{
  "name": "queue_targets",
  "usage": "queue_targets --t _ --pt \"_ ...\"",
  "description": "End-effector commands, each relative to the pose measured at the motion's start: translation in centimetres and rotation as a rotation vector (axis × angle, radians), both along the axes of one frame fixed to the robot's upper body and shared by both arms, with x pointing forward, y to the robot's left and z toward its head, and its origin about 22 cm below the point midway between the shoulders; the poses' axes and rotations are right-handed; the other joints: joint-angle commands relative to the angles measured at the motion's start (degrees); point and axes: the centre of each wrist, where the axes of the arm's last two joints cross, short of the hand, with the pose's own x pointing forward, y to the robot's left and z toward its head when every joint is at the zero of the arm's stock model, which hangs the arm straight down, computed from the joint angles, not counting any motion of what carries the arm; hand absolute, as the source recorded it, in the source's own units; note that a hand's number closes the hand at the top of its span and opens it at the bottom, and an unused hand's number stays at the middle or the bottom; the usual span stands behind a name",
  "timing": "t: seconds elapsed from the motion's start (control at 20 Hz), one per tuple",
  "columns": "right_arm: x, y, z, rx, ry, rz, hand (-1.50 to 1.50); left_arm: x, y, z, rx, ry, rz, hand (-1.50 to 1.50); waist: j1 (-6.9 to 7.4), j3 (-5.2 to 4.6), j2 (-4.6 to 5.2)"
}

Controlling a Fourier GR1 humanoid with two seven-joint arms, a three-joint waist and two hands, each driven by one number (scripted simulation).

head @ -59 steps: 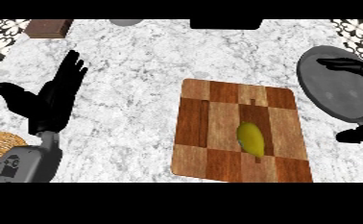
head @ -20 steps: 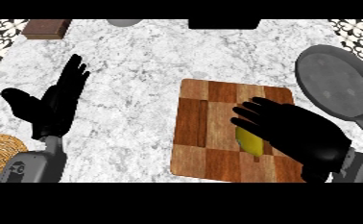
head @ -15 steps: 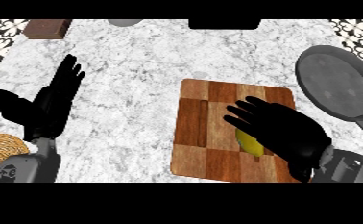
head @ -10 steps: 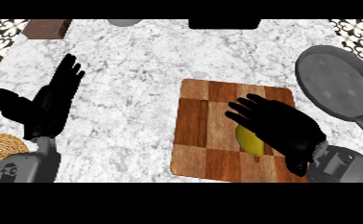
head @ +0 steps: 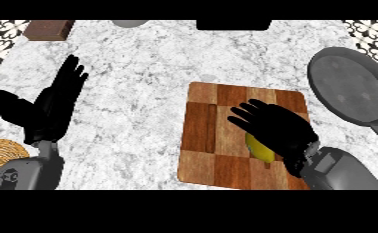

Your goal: Pick the lemon from the cutting board and place it in the pan

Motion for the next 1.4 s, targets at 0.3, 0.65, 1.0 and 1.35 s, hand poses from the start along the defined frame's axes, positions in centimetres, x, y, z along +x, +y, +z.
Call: queue_targets --t 0.3,0.65,1.0,1.35 --pt "1.6 -0.1 -5.7 0.05 0.017 0.007 -1.5 1.1 -0.5 -0.4 -0.002 -0.007 0.006 0.0 0.02 0.01 0.06" --pt "2.5 0.8 -6.5 0.019 0.071 0.017 -1.5 -0.5 -0.5 -1.0 0.018 -0.018 0.0 0.0 0.11 0.0 0.02" --pt "1.2 2.5 -8.1 0.102 0.05 0.11 1.5 0.7 -2.0 0.2 0.003 -0.002 -0.01 0.0 -0.1 0.0 0.0" --pt "2.4 2.0 -8.2 0.167 0.081 0.094 1.5 -0.4 -1.4 0.6 0.01 -0.018 0.01 0.0 -0.02 0.0 -0.02"
